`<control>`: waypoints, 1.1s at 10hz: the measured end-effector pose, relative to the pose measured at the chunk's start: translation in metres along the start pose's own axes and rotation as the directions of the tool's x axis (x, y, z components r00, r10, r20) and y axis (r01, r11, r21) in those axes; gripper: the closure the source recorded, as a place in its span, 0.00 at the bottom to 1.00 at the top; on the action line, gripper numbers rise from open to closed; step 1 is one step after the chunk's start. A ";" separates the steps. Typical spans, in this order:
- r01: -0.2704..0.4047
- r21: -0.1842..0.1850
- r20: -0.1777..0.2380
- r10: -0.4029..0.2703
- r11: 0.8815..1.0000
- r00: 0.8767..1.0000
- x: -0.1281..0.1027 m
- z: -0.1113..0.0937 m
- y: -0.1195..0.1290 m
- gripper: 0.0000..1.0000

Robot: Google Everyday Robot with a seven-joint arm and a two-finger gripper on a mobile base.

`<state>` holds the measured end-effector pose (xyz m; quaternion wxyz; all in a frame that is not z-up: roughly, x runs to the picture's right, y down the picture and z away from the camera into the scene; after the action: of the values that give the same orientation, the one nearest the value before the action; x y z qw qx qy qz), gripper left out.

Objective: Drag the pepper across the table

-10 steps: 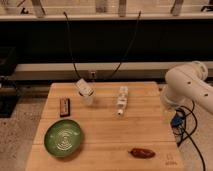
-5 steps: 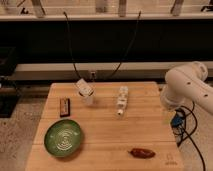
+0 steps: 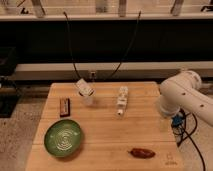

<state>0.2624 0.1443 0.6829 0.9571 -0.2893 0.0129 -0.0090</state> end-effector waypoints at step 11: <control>0.199 -0.012 0.018 -0.198 0.980 0.980 -0.027 0.070 0.051 0.20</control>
<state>0.2380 0.2262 0.7130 0.9495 -0.2956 -0.0241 -0.1020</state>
